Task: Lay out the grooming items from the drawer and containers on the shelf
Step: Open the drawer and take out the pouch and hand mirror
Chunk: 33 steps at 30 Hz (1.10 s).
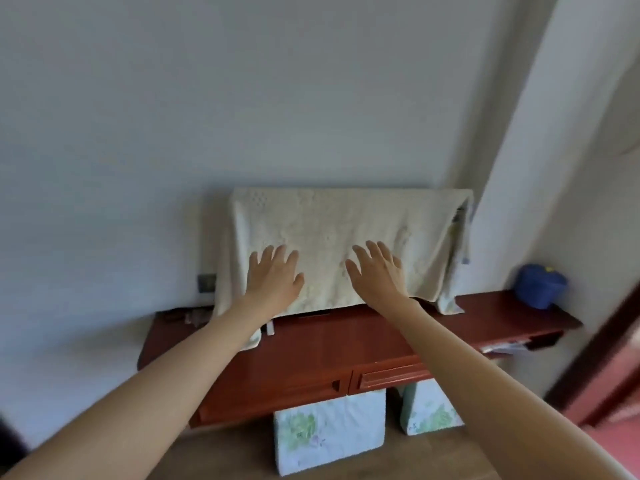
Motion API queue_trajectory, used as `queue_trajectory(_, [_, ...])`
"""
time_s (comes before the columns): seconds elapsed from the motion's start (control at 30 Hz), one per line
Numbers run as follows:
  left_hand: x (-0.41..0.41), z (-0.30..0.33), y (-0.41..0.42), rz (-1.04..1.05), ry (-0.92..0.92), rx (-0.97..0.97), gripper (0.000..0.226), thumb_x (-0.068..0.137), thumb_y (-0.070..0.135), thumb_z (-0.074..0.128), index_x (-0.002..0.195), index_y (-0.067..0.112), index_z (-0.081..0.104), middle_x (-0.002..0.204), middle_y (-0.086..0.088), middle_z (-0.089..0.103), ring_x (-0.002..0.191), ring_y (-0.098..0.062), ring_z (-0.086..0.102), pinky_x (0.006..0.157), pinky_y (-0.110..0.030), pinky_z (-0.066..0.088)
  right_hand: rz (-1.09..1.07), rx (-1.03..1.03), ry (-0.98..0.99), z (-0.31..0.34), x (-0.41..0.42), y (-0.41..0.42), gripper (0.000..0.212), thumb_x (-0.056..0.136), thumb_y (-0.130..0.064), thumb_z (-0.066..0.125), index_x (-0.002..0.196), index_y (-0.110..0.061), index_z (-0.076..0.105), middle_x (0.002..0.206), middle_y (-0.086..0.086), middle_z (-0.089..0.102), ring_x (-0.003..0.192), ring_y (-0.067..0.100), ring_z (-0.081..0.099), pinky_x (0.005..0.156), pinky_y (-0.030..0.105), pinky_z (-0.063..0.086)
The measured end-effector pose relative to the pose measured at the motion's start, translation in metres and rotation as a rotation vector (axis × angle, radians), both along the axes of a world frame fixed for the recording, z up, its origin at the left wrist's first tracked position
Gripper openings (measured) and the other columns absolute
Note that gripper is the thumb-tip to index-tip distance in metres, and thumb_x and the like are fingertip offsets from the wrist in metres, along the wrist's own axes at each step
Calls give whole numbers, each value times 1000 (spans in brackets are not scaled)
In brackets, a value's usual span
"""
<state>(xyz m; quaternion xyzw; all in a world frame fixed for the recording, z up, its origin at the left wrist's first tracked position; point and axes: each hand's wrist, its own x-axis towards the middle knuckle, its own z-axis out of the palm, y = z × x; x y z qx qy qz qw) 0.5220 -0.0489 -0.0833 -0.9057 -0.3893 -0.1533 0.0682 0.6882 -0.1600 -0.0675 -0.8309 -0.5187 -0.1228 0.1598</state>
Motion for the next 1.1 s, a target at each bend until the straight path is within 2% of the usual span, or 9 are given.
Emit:
queue_trajectory(0.27, [-35,-69,-11,227,63,-45,46,94,40,38,133,16,44,132,-5,47,117,-26,45,95,-41,35,201,-94,110,-80,-4,24,47,101,-39,32,143,-18,37,153,7,30,144,26,15,113,44,19])
queue_trajectory(0.4, [-38,-108,-12,240,87,-106,46,94,37,41,135,14,43,134,-6,45,122,-28,41,97,-46,35,206,-151,159,-123,-3,30,46,100,-39,33,142,-19,39,152,6,32,144,24,17,112,44,20])
queue_trajectory(0.6, [-43,-172,-5,268,110,-208,46,89,37,52,129,12,52,127,-10,56,115,-31,51,92,-48,40,185,-232,198,-186,-3,42,47,100,-39,34,143,-19,38,153,7,31,145,24,15,114,44,19])
queue_trajectory(0.8, [-46,-223,-3,278,192,-313,52,95,39,43,140,14,41,146,-13,41,134,-33,35,106,-52,29,183,-346,214,-245,-6,38,47,101,-38,31,145,-19,36,154,6,29,145,25,15,114,44,18])
queue_trajectory(1.1, [-40,-294,-14,342,230,-502,50,95,39,42,138,15,43,141,-9,46,128,-29,41,103,-47,32,261,-456,309,-321,-14,38,44,100,-34,39,139,-15,44,147,6,41,140,25,27,110,42,25])
